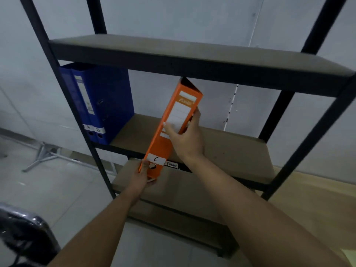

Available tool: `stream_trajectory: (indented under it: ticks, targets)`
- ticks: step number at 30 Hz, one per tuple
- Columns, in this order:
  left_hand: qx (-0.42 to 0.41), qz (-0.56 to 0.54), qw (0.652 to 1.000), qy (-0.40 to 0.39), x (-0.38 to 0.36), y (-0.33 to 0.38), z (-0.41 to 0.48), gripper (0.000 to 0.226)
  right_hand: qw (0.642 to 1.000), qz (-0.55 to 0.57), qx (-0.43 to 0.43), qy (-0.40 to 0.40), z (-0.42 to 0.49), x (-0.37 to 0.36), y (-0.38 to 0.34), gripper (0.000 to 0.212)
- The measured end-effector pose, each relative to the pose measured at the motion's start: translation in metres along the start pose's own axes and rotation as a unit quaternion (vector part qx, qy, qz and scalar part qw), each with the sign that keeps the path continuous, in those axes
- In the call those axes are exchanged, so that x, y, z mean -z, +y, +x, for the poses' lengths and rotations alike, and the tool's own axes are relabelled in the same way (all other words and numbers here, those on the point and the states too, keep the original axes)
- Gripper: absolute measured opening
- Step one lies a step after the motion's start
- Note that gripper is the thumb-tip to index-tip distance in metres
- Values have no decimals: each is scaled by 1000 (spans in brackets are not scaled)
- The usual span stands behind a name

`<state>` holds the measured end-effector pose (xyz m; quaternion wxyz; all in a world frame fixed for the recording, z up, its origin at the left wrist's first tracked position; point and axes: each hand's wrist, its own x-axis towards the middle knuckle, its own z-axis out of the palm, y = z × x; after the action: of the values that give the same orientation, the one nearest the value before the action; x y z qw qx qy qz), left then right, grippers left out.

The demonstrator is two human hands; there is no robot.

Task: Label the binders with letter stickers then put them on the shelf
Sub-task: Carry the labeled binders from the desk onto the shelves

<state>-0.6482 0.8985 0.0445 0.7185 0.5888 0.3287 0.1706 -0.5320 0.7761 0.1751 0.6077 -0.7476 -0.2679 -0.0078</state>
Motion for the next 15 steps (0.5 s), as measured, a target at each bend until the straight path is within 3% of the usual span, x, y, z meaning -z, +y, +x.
stream_trajectory:
  ticks: [2, 5, 10, 13, 15]
  targets:
    - [13, -26, 1000, 6, 3, 3, 12, 57, 998, -19, 16, -64, 13, -13, 3, 93]
    - [25, -39, 999, 16, 14, 7, 30, 58, 990, -34, 5, -133, 26, -42, 5, 78]
    - [44, -16, 998, 44, 59, 15, 70, 73, 985, -6, -35, -170, 39, -99, 8, 72]
    - [51, 24, 996, 65, 95, 18, 92, 64, 986, 0, -47, -158, 53, -137, 2, 73]
    - [49, 14, 996, 66, 112, 17, 103, 42, 987, 9, -53, -152, 63, -156, -1, 76]
